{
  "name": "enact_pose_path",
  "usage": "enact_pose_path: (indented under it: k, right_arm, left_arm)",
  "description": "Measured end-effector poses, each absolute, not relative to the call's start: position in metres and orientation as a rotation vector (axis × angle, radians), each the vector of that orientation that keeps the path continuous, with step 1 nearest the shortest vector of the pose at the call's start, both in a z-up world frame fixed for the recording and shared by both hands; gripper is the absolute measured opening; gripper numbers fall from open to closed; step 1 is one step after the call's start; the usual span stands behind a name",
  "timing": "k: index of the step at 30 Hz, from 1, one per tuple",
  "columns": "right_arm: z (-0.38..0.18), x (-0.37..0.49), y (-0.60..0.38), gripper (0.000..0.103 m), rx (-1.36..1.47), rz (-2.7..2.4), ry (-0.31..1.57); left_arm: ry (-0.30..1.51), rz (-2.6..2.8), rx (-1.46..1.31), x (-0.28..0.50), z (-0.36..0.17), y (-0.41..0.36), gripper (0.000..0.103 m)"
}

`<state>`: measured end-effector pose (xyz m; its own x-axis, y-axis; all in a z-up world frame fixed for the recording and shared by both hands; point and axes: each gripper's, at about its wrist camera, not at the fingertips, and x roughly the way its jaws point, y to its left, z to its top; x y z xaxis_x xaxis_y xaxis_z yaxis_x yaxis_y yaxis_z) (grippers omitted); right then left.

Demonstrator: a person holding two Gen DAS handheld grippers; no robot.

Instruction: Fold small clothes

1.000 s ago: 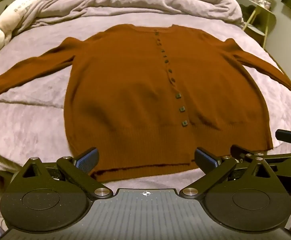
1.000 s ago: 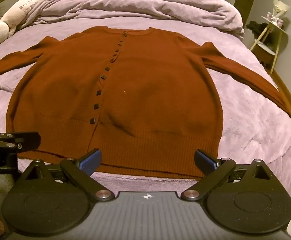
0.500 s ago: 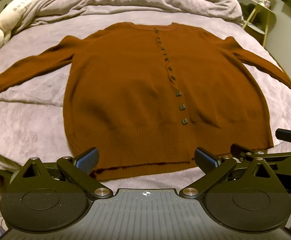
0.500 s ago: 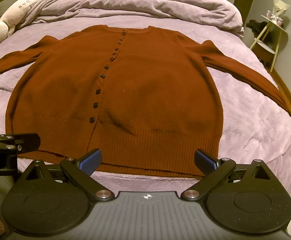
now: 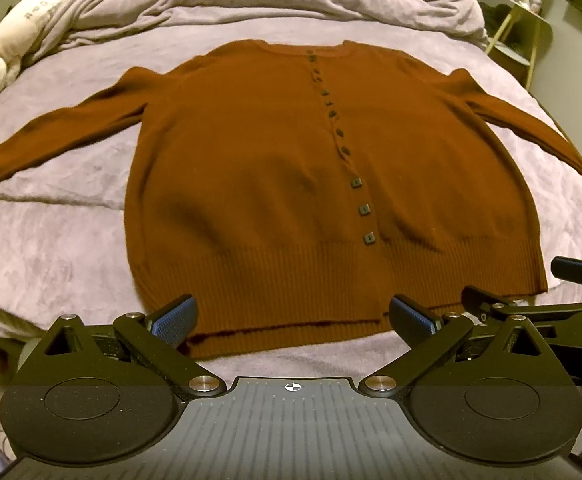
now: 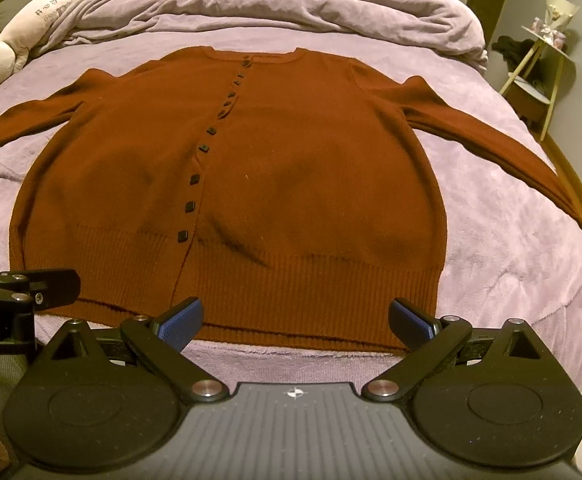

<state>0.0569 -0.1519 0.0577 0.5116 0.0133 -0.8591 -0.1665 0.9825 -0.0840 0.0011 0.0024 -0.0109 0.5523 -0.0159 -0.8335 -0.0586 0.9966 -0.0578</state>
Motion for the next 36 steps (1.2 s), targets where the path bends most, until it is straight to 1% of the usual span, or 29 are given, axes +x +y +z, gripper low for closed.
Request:
enact_pose_path:
  k: [36]
  right_arm:
    - [0.0556,0.0575,-0.1525,0.099,-0.152,0.108,1.045]
  left_arm:
    - [1.014,0.019,-0.087,0.0032,-0.0129,0.0008,0.103]
